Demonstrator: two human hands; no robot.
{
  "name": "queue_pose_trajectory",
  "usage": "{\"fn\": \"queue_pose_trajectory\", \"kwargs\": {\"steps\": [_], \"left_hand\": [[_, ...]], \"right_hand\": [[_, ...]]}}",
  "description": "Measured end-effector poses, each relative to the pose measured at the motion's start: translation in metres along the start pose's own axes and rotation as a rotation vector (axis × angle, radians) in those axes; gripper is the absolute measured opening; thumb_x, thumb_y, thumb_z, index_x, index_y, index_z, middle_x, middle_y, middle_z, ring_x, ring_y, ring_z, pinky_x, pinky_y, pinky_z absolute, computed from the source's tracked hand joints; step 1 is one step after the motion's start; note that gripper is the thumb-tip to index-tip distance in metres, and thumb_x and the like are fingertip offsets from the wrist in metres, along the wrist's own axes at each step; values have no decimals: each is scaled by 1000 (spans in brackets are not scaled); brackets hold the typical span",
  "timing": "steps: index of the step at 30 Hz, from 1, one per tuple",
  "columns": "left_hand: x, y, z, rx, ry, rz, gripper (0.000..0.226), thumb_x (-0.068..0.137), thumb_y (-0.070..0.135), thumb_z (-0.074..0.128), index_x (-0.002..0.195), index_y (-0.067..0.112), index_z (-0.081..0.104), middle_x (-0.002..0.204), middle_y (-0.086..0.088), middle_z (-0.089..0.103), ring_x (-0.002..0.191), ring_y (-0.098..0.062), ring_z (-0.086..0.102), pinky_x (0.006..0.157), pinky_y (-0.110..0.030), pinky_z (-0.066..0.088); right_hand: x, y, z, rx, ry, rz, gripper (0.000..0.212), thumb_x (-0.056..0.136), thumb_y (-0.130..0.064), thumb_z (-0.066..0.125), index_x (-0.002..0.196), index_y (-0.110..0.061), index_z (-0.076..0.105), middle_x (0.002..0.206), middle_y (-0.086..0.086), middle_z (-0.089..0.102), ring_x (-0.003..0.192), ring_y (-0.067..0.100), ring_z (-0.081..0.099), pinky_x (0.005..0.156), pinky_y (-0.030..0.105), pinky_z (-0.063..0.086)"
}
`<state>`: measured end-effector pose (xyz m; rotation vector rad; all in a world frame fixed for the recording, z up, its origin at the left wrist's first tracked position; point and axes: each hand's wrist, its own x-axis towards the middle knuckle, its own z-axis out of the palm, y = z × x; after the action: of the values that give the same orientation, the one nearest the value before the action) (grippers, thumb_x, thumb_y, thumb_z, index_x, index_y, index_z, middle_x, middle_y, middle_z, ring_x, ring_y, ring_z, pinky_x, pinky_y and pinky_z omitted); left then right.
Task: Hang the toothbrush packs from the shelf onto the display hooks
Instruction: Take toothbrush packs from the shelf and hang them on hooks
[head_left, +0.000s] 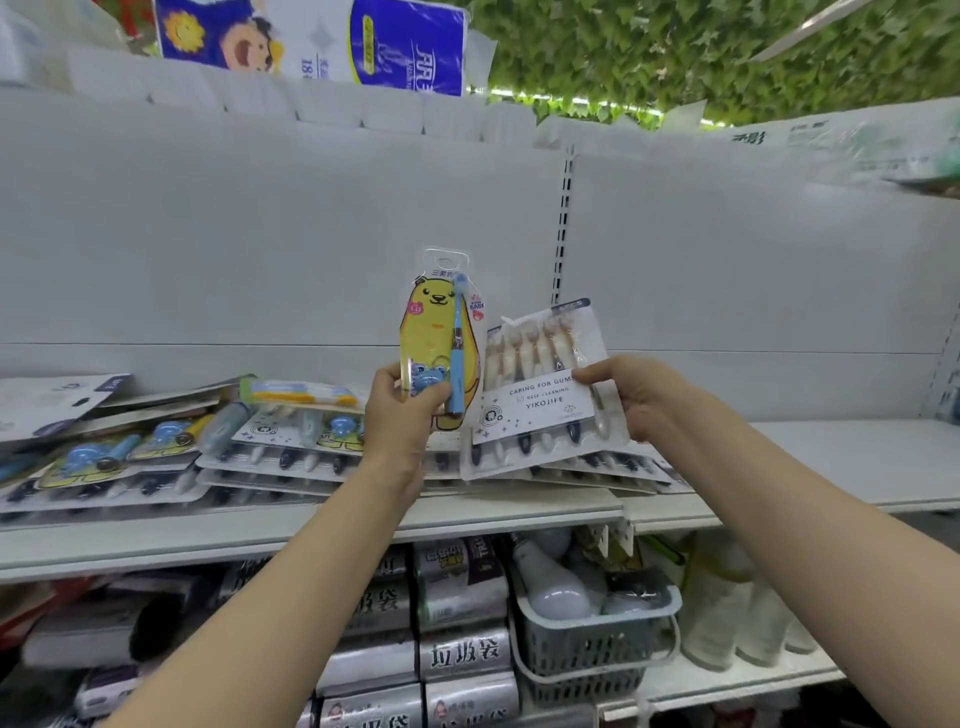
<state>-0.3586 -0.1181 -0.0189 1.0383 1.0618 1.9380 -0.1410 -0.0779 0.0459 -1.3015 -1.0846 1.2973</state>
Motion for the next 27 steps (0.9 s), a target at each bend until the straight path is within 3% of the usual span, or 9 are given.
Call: {"fn": "queue_pose_trajectory", "kwargs": {"steps": [3, 6, 8, 11, 15, 19, 23, 25, 27], "left_hand": [[-23, 7, 8, -30, -3, -41, 36, 74, 15, 74, 101, 25, 55, 106, -10, 69, 90, -30, 64, 79, -47, 53], [-45, 10, 14, -67, 12, -49, 31, 83, 9, 72, 103, 25, 55, 111, -13, 69, 92, -30, 65, 69, -39, 49], [-62, 13, 17, -96, 18, -62, 30, 86, 7, 69, 108, 22, 54, 109, -12, 70, 88, -28, 65, 67, -33, 49], [-87, 21, 20, -137, 29, -82, 33, 88, 7, 69, 117, 15, 55, 104, -7, 69, 85, -23, 66, 74, -37, 51], [-116, 35, 11, -154, 31, -65, 37, 90, 5, 67, 123, 10, 54, 106, -7, 67, 89, -22, 65, 75, -36, 54], [-141, 58, -19, -112, 25, -45, 29, 88, 0, 68, 110, 15, 56, 110, -10, 68, 93, -24, 66, 77, -35, 54], [-150, 95, -72, -104, 95, -30, 32, 86, 0, 68, 110, 18, 55, 109, -12, 68, 87, -25, 67, 83, -42, 52], [-153, 115, -106, -104, 134, -2, 33, 86, -1, 67, 112, 15, 55, 106, -11, 68, 83, -24, 67, 82, -43, 52], [-158, 133, -145, -107, 171, 29, 31, 86, -3, 65, 108, 15, 54, 105, -13, 66, 81, -25, 66, 73, -39, 54]], "right_hand": [[-16, 0, -19, 45, 43, -110, 18, 84, 6, 69, 101, 0, 68, 92, 14, 76, 75, 26, 74, 65, 34, 60], [-37, 3, -37, 62, 92, -244, 18, 85, 8, 69, 99, -2, 68, 89, 9, 73, 72, 19, 70, 50, 22, 52], [-48, 7, -49, 103, 99, -324, 17, 85, 7, 69, 100, -2, 68, 93, 10, 74, 78, 20, 72, 63, 27, 59], [-62, 13, -59, 181, 65, -398, 14, 87, 4, 69, 94, -7, 68, 94, 9, 75, 86, 23, 74, 86, 40, 60], [-82, 30, -54, 246, -7, -439, 19, 88, 3, 69, 103, -9, 70, 103, 12, 75, 93, 26, 74, 82, 42, 61], [-99, 43, -31, 283, -81, -399, 23, 88, 4, 68, 106, -9, 70, 107, 13, 75, 96, 28, 73, 82, 43, 61], [-121, 36, 18, 326, -191, -451, 23, 89, 1, 68, 110, -8, 69, 107, 12, 75, 98, 27, 73, 77, 37, 61], [-135, 34, 54, 233, -247, -513, 28, 89, -4, 71, 116, -8, 67, 109, 13, 74, 99, 29, 73, 86, 47, 60], [-154, 39, 96, 94, -287, -575, 24, 89, -6, 72, 112, -12, 68, 103, 13, 74, 94, 30, 74, 84, 51, 60]]}}
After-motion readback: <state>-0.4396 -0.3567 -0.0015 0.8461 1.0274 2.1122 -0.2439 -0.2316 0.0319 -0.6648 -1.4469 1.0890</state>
